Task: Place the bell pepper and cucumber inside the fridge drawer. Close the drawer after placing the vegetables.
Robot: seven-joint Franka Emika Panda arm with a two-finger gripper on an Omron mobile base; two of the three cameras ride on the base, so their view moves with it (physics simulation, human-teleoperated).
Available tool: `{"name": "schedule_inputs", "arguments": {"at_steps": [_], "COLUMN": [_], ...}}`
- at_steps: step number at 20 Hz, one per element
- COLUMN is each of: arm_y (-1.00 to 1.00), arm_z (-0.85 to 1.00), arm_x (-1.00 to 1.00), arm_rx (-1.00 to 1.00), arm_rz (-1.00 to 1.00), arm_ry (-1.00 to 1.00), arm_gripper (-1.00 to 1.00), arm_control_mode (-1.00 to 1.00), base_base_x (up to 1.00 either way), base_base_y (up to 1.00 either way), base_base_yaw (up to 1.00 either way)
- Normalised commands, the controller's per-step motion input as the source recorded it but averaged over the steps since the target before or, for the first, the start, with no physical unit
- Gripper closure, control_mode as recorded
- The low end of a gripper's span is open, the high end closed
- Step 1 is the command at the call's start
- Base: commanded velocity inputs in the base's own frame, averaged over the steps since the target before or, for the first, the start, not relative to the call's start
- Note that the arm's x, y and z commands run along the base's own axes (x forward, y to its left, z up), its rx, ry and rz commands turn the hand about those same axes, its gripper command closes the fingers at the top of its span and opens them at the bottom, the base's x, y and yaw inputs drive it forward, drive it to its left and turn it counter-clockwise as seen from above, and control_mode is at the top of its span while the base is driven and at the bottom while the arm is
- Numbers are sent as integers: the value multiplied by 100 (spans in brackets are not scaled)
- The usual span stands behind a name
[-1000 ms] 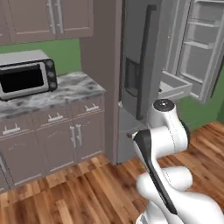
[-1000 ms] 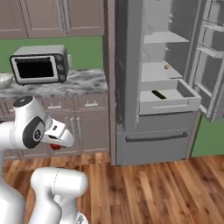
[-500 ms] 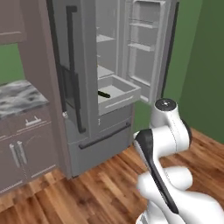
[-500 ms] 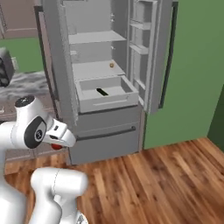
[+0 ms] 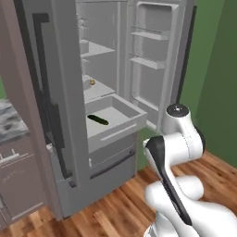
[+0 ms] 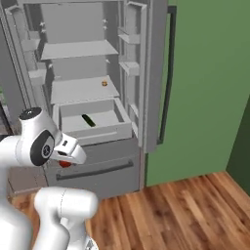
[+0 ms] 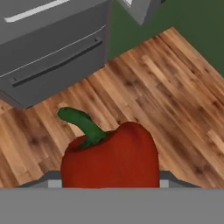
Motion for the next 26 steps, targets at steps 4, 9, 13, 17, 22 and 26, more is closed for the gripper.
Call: {"name": "schedule_inputs", "arguments": {"at_steps": [4, 9, 13, 17, 22, 26], "arm_y": [0, 0, 0, 0, 0, 0], "arm_z": [0, 0, 0, 0, 0, 0], "arm_x": [0, 0, 0, 0, 0, 0], "arm_rx": [0, 0, 0, 0, 0, 0], "arm_rz": [0, 0, 0, 0, 0, 0], "arm_ry": [0, 0, 0, 0, 0, 0], "arm_gripper": [100, 100, 100, 100, 100, 100], "arm_control_mode": [100, 100, 100, 100, 100, 100], "base_base_x": [100, 67, 49, 60, 69, 26], "base_base_y": [1, -28, -2, -1, -5, -12], "base_base_yaw": [0, 7, 7, 10, 10, 7]}}
